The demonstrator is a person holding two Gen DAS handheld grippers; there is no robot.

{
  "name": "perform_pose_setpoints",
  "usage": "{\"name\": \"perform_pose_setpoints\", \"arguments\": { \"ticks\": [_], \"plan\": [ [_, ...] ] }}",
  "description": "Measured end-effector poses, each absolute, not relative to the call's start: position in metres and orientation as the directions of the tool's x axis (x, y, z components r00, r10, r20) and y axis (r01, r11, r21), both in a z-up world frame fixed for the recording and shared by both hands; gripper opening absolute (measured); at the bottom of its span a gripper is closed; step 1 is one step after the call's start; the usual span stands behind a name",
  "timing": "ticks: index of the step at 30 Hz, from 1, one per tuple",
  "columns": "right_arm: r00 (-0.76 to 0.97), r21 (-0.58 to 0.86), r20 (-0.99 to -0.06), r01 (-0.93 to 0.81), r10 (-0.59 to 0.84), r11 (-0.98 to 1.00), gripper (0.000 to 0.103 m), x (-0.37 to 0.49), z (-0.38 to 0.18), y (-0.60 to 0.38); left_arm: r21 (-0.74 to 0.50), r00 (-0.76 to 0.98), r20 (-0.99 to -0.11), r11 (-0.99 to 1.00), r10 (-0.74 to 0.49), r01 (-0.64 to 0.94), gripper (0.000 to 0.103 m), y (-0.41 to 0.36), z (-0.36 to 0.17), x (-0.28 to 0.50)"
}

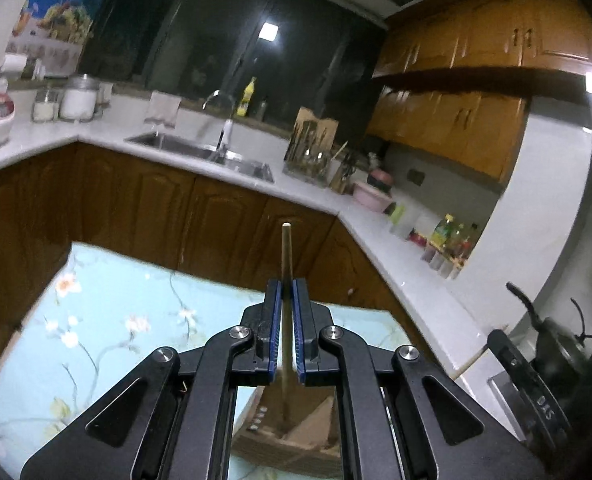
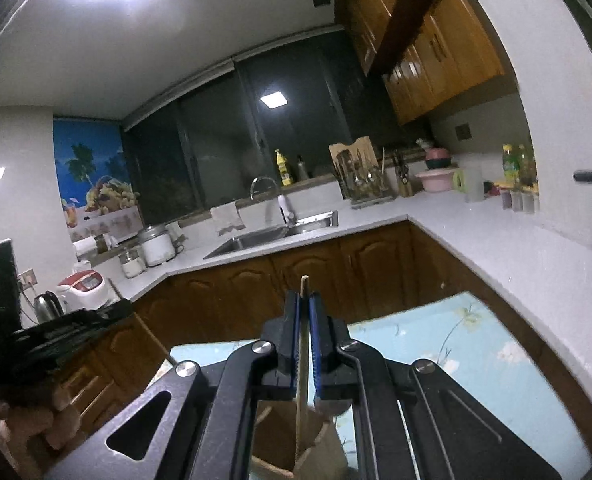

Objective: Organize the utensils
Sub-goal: 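Lift the chopsticks upright with both tools and carry them over the holder, then lower the chopsticks into the holder and open both tools, then move both open tools back over the remaining utensils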

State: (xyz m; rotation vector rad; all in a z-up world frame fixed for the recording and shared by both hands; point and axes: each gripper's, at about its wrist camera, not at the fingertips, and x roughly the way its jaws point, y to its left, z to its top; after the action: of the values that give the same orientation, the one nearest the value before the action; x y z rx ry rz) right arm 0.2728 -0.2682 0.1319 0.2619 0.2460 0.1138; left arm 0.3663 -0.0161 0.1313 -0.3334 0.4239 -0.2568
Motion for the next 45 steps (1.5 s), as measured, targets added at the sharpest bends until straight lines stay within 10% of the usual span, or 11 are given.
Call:
{"name": "perform_pose_setpoints", "arguments": {
  "ticks": [20, 33, 45],
  "plan": [
    [0.925, 0.315, -0.325, -0.089, 0.195, 0.945, 0.011, 0.285, 0.11, -0.272, -0.347, 0.82, -0.461, 0.919, -0.34, 0.187, 0.008, -0.027, 0.098, 0.38],
    [0.94, 0.408, -0.264, -0.095, 0.217, 0.908, 0.099, 0.249, 0.126, -0.298, -0.398, 0.851, -0.42, 0.907, -0.317, 0.142, 0.088, 0.007, 0.117, 0.331],
    [0.912, 0.423, -0.32, -0.104, 0.255, 0.9, 0.103, 0.167, 0.105, -0.309, -0.412, 0.842, -0.461, 0.908, -0.281, 0.078, 0.099, 0.044, 0.088, 0.229]
  ]
}}
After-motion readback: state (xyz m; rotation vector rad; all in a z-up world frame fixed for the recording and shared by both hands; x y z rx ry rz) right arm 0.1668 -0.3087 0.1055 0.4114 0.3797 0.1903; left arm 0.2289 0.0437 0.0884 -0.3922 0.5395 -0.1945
